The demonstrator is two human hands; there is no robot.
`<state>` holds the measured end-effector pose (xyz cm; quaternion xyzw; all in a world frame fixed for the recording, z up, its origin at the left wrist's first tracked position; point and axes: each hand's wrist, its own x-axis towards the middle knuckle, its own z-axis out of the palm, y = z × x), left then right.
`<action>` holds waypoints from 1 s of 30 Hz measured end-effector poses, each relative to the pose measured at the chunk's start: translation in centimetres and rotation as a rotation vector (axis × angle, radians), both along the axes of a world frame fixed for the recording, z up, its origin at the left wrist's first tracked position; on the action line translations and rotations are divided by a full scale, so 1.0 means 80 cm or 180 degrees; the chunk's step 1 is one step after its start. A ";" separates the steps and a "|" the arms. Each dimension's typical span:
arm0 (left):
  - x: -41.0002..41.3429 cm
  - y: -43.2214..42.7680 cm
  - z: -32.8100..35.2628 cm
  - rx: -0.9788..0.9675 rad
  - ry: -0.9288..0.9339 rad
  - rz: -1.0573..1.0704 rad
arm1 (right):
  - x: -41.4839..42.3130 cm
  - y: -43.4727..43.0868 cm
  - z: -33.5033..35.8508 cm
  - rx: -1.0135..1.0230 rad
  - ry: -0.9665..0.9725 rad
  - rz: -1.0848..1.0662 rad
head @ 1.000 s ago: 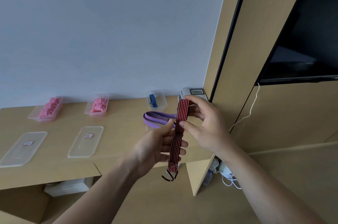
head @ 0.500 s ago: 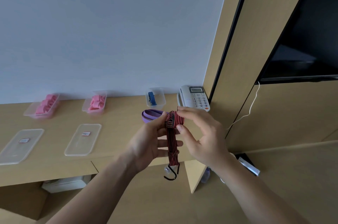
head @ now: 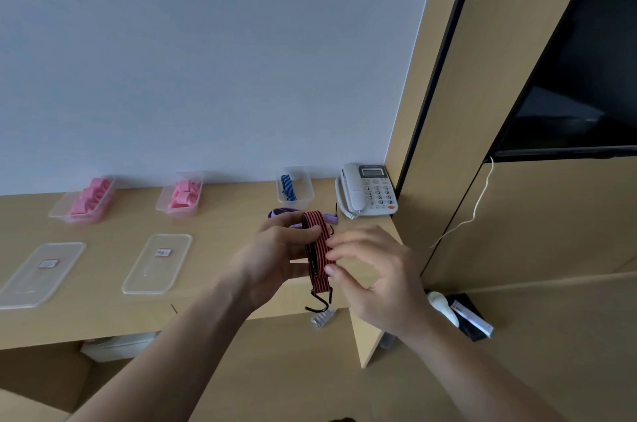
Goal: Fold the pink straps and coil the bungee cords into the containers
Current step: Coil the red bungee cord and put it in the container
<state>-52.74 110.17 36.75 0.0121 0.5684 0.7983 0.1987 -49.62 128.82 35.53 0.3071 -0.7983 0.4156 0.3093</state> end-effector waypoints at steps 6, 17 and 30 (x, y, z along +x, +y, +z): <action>0.005 0.009 0.004 -0.0189 0.0201 -0.0263 | -0.032 0.013 0.028 -0.0324 -0.2273 0.0782; 0.004 0.022 -0.012 -0.0462 -0.0317 -0.0126 | -0.064 0.023 0.011 -0.1077 -0.2485 0.0819; -0.021 0.058 -0.016 -0.0133 -0.0389 0.0150 | -0.086 0.052 0.004 -0.1079 -0.2302 0.0795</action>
